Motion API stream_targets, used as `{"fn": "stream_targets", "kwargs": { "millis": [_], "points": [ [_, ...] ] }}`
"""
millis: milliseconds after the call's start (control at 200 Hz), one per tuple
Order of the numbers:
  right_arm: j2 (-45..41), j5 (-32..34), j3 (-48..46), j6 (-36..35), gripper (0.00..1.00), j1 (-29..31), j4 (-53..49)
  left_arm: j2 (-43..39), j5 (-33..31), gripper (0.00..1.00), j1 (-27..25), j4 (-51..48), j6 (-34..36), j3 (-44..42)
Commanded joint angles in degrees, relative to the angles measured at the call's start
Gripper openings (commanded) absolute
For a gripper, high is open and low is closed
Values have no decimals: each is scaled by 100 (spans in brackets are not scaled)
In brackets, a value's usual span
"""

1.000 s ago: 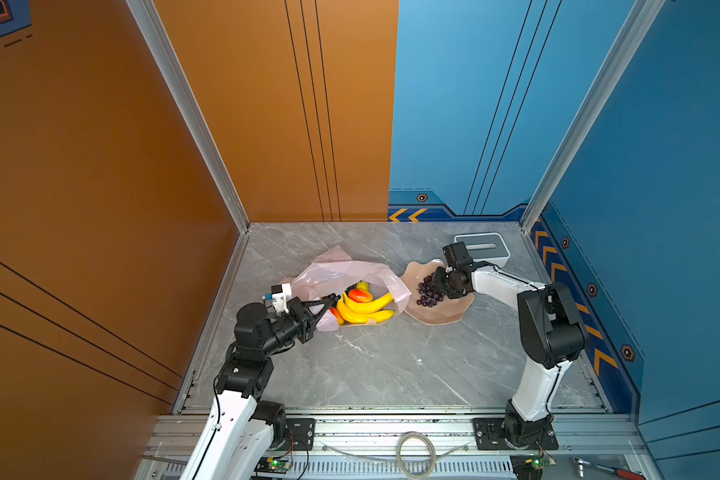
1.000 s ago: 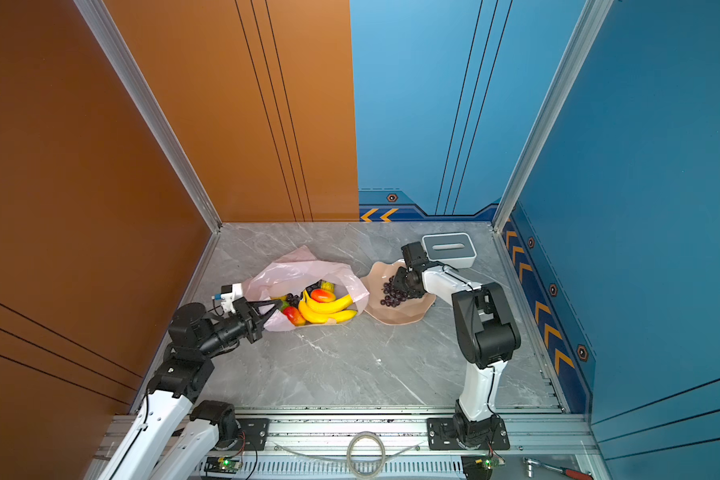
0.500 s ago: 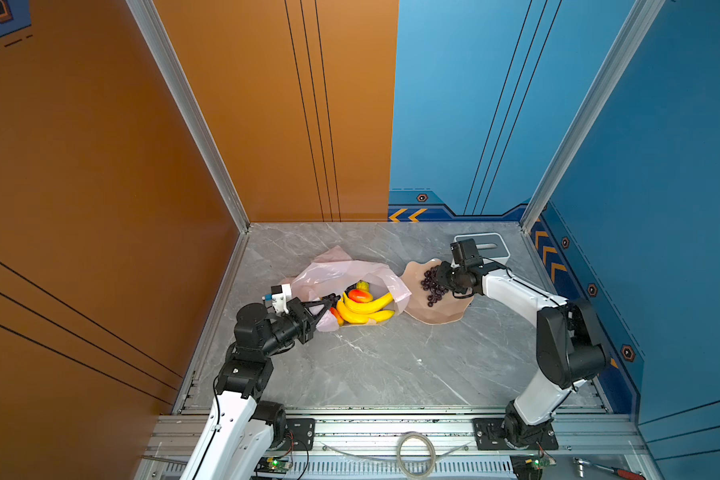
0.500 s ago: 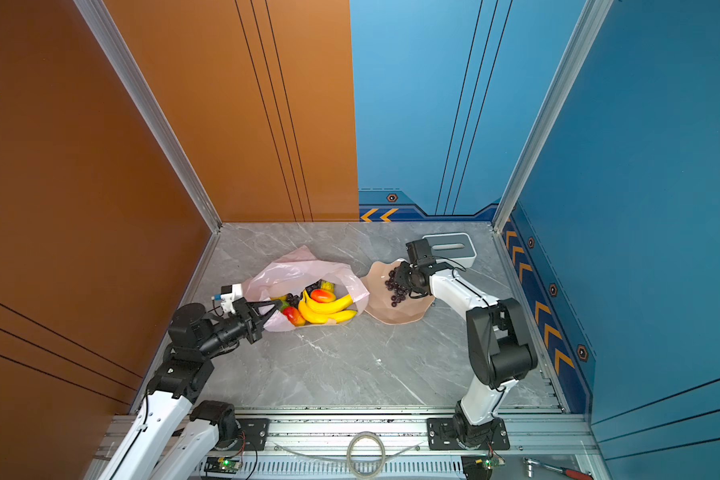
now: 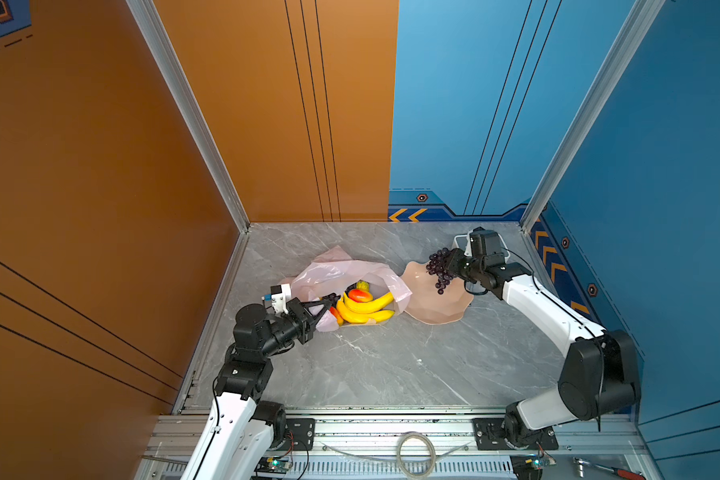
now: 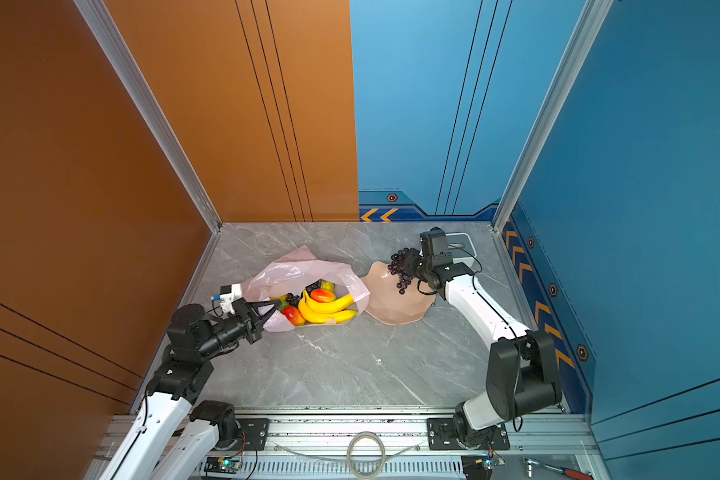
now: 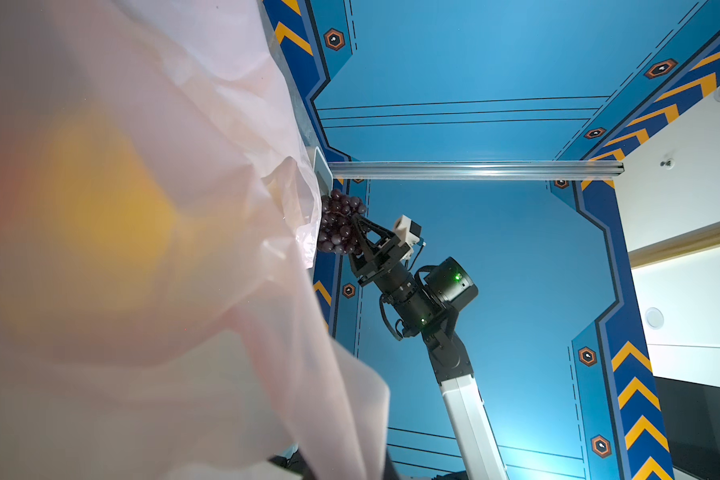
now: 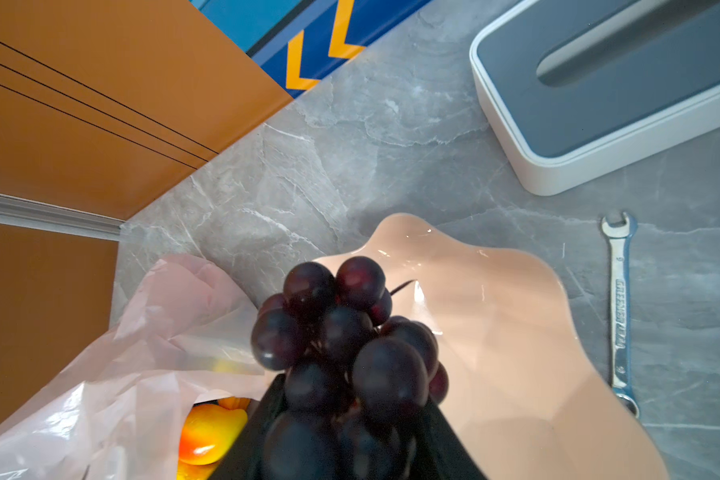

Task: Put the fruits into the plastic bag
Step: 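Lift the grapes off the plate with the right gripper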

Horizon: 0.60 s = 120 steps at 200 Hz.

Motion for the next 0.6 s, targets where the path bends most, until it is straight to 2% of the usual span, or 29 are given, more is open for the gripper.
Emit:
{"fn": "stream_targets", "kwargs": {
  "millis": [0, 596],
  "points": [
    [-367, -297, 87, 14, 41, -98, 137, -46, 104, 0, 43, 22, 51, 179],
    [-1079, -1571, 793, 852, 43, 54, 369, -33, 111, 0, 17, 86, 33, 205]
  ]
}}
